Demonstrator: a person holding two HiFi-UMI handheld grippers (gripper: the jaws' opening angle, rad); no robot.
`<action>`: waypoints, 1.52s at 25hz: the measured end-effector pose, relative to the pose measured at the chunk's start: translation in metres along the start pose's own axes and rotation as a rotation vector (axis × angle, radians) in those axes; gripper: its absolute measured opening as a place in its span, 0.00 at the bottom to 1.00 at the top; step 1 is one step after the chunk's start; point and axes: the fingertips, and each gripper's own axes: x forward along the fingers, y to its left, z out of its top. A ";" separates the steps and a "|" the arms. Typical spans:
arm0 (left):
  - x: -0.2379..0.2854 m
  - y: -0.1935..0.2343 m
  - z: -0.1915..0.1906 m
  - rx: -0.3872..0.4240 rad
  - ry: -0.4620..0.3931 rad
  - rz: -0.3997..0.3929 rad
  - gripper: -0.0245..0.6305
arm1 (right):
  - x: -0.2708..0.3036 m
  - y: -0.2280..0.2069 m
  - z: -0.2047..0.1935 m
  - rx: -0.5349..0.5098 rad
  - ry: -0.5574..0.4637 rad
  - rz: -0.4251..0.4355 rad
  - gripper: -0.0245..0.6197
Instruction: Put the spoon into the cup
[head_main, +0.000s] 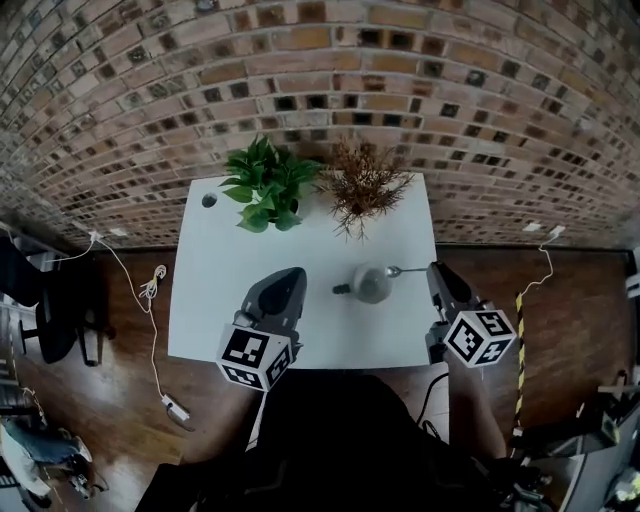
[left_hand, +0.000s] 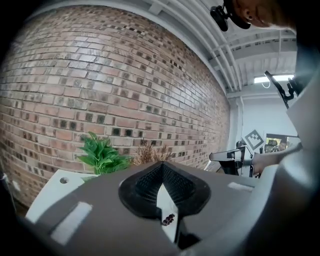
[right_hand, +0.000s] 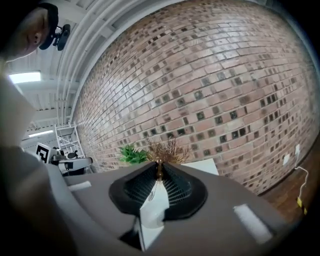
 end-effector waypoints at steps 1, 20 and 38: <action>0.003 0.001 -0.007 0.010 0.009 0.005 0.03 | 0.006 -0.001 -0.008 -0.007 0.017 0.006 0.12; 0.035 0.027 -0.072 -0.057 0.098 -0.042 0.03 | 0.063 -0.027 -0.127 -0.011 0.207 -0.101 0.12; 0.033 0.023 -0.077 -0.020 0.128 -0.029 0.03 | 0.071 -0.031 -0.151 -0.011 0.266 -0.111 0.12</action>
